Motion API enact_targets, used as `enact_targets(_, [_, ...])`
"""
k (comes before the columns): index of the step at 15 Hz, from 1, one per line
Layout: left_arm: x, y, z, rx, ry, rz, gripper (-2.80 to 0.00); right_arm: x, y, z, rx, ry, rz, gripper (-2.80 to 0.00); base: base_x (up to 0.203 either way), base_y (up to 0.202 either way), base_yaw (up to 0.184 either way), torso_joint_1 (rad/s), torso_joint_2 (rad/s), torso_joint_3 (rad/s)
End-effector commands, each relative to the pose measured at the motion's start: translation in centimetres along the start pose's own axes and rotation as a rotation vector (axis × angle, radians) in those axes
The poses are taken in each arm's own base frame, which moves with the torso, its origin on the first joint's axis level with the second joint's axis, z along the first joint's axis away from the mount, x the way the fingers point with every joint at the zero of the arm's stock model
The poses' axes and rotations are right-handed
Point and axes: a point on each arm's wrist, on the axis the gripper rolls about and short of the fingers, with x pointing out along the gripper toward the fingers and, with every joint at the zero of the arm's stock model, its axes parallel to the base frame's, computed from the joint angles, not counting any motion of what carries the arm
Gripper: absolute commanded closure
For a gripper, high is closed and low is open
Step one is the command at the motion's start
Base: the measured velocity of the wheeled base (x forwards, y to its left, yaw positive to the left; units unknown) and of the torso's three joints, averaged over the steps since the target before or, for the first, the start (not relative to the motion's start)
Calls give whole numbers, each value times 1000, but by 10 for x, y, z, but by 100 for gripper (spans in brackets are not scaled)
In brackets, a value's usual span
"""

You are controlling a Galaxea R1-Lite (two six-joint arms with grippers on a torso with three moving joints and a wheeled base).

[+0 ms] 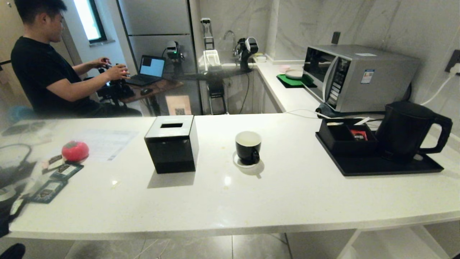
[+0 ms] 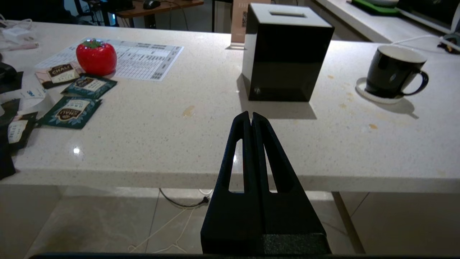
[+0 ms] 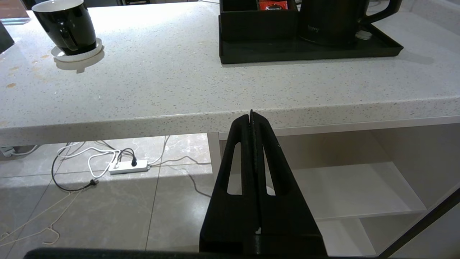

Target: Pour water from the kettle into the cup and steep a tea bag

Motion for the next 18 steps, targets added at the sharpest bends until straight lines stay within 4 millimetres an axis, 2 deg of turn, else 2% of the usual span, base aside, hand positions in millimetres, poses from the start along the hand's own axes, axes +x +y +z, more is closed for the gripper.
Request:
enact_targets(1, [-4, 0, -3, 10, -14, -4, 0, 0, 0, 0, 0, 1, -1, 0, 0, 0, 0, 0, 0, 0])
enact_targets(9, [-25, 3, -21, 21, -77, -4, 0, 0, 0, 0, 0, 1, 0, 0, 0, 0, 0, 0, 0, 0])
enact_targets(10, [-26, 4, -24, 19, -58, 37, 0, 0, 0, 0, 0, 0, 0, 0, 0, 0, 0, 0, 0, 0])
enact_targets(18, [-25, 4, -28, 24, -17, 35, 0, 0, 0, 0, 0, 1, 0, 0, 0, 0, 0, 0, 0, 0])
